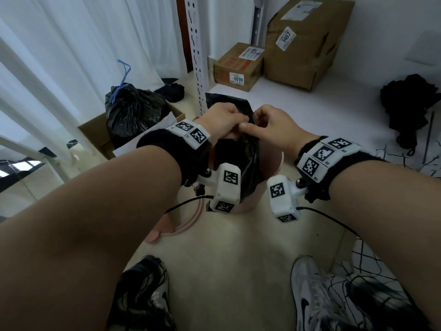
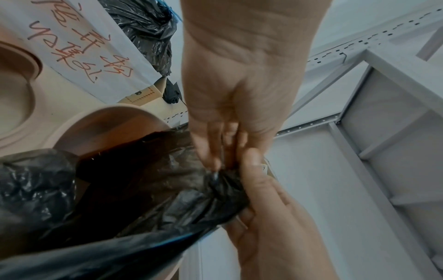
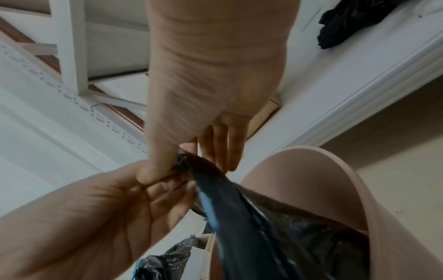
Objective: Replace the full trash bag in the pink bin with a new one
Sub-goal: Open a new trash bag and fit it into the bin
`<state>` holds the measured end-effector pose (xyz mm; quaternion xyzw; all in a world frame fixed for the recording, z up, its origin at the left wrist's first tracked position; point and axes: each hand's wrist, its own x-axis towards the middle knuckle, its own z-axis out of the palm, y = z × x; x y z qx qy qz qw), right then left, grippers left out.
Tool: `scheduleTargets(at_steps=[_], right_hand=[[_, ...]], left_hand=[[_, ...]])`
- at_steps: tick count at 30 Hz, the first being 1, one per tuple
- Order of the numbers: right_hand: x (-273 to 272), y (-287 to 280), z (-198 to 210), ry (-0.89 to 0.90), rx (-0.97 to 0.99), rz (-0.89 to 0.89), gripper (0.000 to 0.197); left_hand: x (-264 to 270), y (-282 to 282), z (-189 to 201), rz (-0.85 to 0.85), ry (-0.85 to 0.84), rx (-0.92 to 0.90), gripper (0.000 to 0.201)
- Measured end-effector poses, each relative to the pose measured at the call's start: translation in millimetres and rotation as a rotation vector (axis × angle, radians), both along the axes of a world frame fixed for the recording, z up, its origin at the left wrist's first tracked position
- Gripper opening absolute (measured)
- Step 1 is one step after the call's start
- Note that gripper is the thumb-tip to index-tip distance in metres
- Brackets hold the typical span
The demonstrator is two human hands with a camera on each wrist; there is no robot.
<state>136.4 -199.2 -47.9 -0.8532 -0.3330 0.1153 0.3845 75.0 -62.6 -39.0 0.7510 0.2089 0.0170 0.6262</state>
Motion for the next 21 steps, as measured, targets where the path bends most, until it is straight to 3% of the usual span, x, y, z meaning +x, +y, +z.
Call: scheduleTargets(at_steps=[3, 7, 12, 15, 18, 21], right_hand=[[-4, 0, 0, 0.185, 0.131, -0.033, 0.031], [1, 5, 6, 0.053, 0.124, -0.019, 0.03], [6, 11, 5, -0.03, 0.186, -0.095, 0.014], [2, 10, 6, -0.038, 0.248, -0.115, 0.024], [-1, 4, 11, -0.208, 0.186, 0.003, 0.02], [13, -8, 4, -0.295, -0.093, 0.02, 0.041]], left_hand=[[-3, 1, 3, -0.052, -0.066, -0.034, 0.023], [-3, 0, 6, -0.018, -0.14, -0.079, 0.024], [6, -7, 6, 0.086, -0.219, -0.101, 0.015], [10, -4, 0, 0.142, -0.249, -0.099, 0.026], [8, 7, 1, 0.185, -0.284, 0.267, 0.034], [-5, 23, 0, -0.056, -0.237, 0.876, 0.027]])
